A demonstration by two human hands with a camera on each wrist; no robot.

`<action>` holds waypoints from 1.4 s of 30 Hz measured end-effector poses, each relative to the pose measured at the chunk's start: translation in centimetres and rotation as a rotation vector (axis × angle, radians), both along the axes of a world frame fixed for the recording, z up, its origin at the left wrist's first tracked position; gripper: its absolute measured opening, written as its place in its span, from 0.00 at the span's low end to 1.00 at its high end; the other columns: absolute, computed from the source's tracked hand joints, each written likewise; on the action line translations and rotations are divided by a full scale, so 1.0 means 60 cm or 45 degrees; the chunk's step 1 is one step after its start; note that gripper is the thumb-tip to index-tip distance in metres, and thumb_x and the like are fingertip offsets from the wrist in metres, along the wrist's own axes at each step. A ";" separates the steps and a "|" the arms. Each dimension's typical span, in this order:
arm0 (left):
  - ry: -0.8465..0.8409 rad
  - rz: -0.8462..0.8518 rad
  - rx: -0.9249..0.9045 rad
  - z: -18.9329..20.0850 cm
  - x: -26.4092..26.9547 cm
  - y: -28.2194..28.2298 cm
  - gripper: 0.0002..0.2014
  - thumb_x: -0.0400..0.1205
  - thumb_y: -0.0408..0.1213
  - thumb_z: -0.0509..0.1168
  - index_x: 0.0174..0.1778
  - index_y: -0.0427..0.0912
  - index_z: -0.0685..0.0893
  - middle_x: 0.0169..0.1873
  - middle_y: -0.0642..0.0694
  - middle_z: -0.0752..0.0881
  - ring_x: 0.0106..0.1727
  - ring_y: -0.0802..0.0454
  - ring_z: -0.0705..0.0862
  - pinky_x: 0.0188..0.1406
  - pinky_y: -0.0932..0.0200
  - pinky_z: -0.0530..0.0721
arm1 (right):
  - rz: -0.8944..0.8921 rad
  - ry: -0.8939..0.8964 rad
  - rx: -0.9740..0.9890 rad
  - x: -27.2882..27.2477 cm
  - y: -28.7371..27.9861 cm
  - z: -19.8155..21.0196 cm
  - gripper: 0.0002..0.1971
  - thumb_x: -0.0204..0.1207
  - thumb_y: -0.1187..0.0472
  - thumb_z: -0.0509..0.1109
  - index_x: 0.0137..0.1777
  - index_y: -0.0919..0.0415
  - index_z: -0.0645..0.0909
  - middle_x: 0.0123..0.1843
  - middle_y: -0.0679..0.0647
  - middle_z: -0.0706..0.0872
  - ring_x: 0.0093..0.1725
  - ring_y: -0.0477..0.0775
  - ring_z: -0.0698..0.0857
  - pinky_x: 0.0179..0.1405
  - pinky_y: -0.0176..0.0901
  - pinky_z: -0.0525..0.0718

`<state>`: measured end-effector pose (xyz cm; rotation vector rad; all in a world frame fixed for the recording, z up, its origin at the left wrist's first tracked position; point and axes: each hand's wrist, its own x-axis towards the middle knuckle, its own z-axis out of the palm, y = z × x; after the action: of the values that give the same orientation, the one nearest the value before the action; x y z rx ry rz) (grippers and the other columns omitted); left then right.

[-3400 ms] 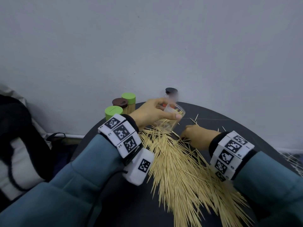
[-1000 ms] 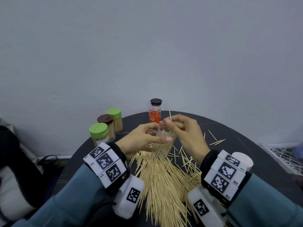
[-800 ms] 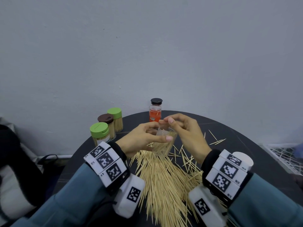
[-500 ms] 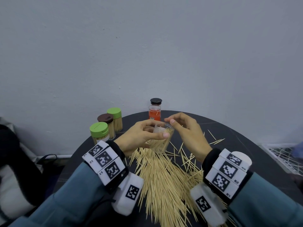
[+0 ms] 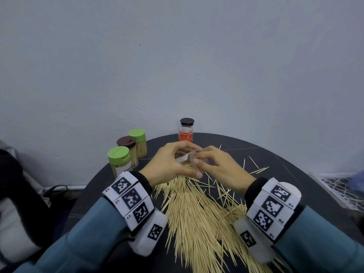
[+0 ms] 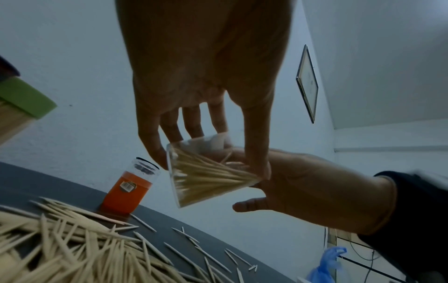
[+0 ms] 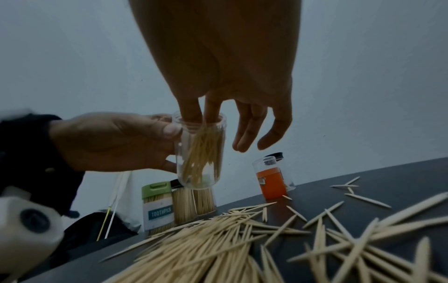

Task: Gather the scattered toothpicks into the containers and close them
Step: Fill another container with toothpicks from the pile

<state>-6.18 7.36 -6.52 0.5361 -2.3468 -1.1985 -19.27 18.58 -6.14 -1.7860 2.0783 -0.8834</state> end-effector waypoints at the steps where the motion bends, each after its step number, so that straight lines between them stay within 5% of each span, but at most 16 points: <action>1: -0.014 -0.007 -0.010 -0.001 0.000 0.000 0.27 0.62 0.39 0.84 0.57 0.54 0.86 0.52 0.55 0.88 0.58 0.61 0.83 0.66 0.52 0.78 | -0.004 0.010 0.005 -0.001 0.000 0.000 0.11 0.81 0.55 0.63 0.58 0.50 0.85 0.60 0.49 0.79 0.60 0.46 0.75 0.59 0.40 0.71; 7: -0.018 -0.002 0.004 0.002 0.002 -0.003 0.25 0.63 0.40 0.83 0.56 0.55 0.86 0.52 0.54 0.88 0.58 0.61 0.83 0.66 0.52 0.78 | -0.023 -0.034 -0.047 -0.011 0.003 0.005 0.07 0.77 0.57 0.68 0.51 0.47 0.86 0.60 0.45 0.79 0.55 0.38 0.76 0.49 0.26 0.68; 15: -0.031 0.005 0.057 -0.001 0.004 -0.008 0.32 0.54 0.57 0.80 0.56 0.59 0.85 0.54 0.55 0.88 0.60 0.56 0.84 0.66 0.43 0.80 | -0.035 -0.080 -0.088 -0.021 0.007 0.014 0.08 0.76 0.53 0.70 0.43 0.50 0.90 0.60 0.40 0.81 0.57 0.33 0.75 0.56 0.32 0.67; 18: -0.031 0.013 0.087 -0.003 0.003 -0.011 0.33 0.55 0.53 0.83 0.58 0.57 0.85 0.54 0.54 0.88 0.59 0.55 0.84 0.64 0.46 0.82 | -0.070 -0.117 -0.152 -0.025 0.009 0.016 0.07 0.75 0.53 0.71 0.45 0.52 0.90 0.57 0.40 0.83 0.55 0.31 0.78 0.51 0.20 0.69; 21: -0.032 0.015 0.115 -0.001 0.002 -0.011 0.29 0.62 0.43 0.83 0.60 0.52 0.85 0.55 0.52 0.88 0.59 0.55 0.84 0.60 0.54 0.83 | -0.140 -0.145 -0.178 -0.034 0.015 0.022 0.08 0.76 0.55 0.69 0.44 0.54 0.89 0.50 0.45 0.87 0.51 0.38 0.83 0.53 0.31 0.76; 25: -0.011 -0.017 0.150 0.002 0.001 -0.005 0.28 0.63 0.43 0.81 0.60 0.51 0.84 0.54 0.52 0.87 0.56 0.56 0.85 0.52 0.61 0.83 | -0.277 -0.019 0.083 -0.050 0.039 0.027 0.06 0.76 0.55 0.70 0.49 0.54 0.85 0.48 0.49 0.87 0.51 0.47 0.84 0.50 0.37 0.78; 31: -0.021 -0.043 0.159 0.003 0.001 0.001 0.30 0.60 0.48 0.80 0.59 0.52 0.84 0.56 0.50 0.86 0.57 0.54 0.84 0.51 0.61 0.83 | -0.344 0.341 0.988 -0.046 0.097 0.033 0.42 0.62 0.37 0.76 0.72 0.57 0.68 0.65 0.53 0.80 0.61 0.52 0.80 0.62 0.48 0.79; 35: -0.030 -0.045 0.151 0.001 0.000 0.008 0.28 0.63 0.44 0.80 0.60 0.51 0.84 0.57 0.49 0.85 0.58 0.53 0.83 0.51 0.63 0.81 | -0.354 0.340 1.349 -0.018 0.125 0.024 0.56 0.54 0.32 0.77 0.77 0.62 0.58 0.46 0.53 0.84 0.39 0.49 0.84 0.47 0.44 0.84; 37: -0.043 -0.057 0.141 0.002 -0.001 0.012 0.26 0.66 0.42 0.80 0.61 0.50 0.84 0.57 0.49 0.85 0.57 0.53 0.83 0.48 0.64 0.80 | -0.359 0.452 1.393 -0.008 0.137 0.011 0.63 0.53 0.29 0.76 0.80 0.61 0.51 0.62 0.57 0.80 0.56 0.54 0.83 0.60 0.50 0.82; 39: -0.053 -0.062 0.140 0.003 -0.001 0.016 0.26 0.67 0.41 0.80 0.62 0.49 0.84 0.57 0.49 0.84 0.57 0.54 0.82 0.51 0.61 0.82 | -0.391 0.546 1.405 0.002 0.146 -0.002 0.67 0.50 0.27 0.76 0.82 0.59 0.45 0.76 0.60 0.66 0.73 0.60 0.72 0.70 0.58 0.75; 42: -0.046 -0.062 0.144 0.004 -0.001 0.021 0.26 0.67 0.41 0.80 0.62 0.49 0.84 0.57 0.48 0.85 0.57 0.54 0.83 0.50 0.62 0.82 | -0.403 0.531 1.401 0.015 0.150 -0.011 0.67 0.51 0.31 0.78 0.82 0.59 0.43 0.78 0.60 0.62 0.75 0.62 0.68 0.70 0.59 0.74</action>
<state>-6.22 8.62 -6.27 0.5450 -2.3447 -1.3610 -18.37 27.60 -6.82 -1.0673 2.3568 0.6060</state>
